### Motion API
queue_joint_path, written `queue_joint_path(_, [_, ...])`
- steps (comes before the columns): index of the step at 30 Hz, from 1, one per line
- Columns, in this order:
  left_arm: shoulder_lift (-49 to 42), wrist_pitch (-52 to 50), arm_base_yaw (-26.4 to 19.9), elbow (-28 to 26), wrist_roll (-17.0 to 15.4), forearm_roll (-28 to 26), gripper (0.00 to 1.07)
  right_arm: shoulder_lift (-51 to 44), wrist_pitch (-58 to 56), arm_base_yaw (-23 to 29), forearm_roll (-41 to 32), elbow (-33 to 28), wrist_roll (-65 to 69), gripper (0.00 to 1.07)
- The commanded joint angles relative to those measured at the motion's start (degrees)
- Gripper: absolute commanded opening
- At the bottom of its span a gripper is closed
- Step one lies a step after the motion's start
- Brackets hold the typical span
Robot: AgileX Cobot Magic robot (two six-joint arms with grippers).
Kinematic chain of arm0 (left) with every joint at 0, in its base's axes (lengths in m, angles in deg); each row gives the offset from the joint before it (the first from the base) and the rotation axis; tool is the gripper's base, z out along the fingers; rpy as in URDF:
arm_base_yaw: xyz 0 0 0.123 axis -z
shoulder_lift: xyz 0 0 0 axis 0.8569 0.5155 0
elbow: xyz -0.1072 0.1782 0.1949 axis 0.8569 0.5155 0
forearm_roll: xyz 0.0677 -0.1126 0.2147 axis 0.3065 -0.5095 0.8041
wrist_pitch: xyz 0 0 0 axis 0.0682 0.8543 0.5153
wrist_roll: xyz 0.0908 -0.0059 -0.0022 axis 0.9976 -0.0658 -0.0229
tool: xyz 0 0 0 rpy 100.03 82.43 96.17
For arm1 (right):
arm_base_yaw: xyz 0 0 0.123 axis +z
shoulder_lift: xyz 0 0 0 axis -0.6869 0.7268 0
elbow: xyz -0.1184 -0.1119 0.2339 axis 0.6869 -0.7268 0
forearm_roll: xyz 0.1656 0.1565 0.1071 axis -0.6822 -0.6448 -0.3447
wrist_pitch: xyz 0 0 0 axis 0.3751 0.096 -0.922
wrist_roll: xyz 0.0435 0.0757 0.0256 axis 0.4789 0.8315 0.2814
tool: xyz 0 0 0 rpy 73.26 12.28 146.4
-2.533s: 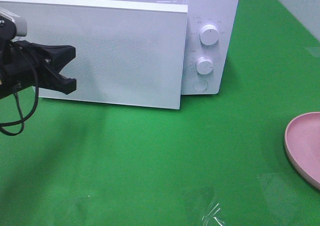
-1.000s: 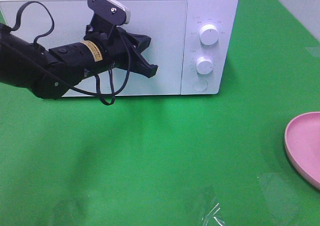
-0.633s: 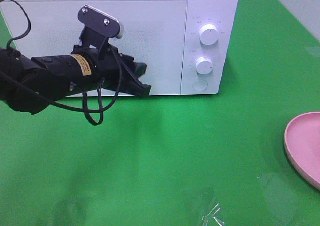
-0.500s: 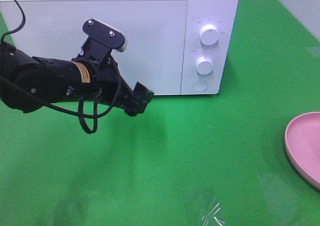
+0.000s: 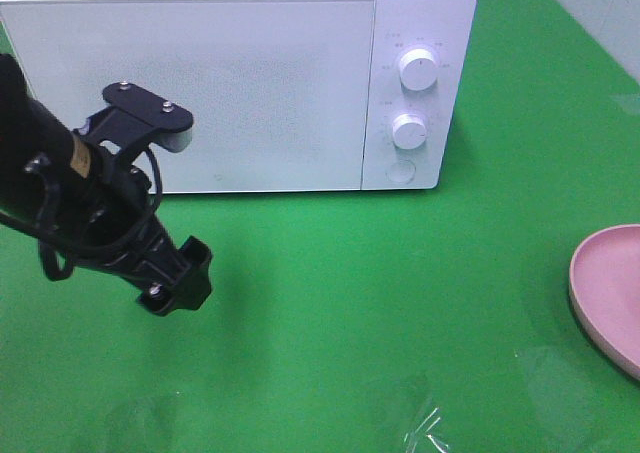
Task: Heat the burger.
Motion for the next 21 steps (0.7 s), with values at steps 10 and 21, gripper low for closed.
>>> queue_joint_path(10, [-13.7,20.8,-15.4,0.3,-1.3,-3.2,0.98,-1.3,0.9,-0.5,0.1,-0.1,0.0,0.76])
queue_joint_path(21, [-22.2,27.1,-33.3,2.1,0.9,-6.1,0.98,-1.3,0.9,-0.5,0.1,-0.1,0.1,0.76])
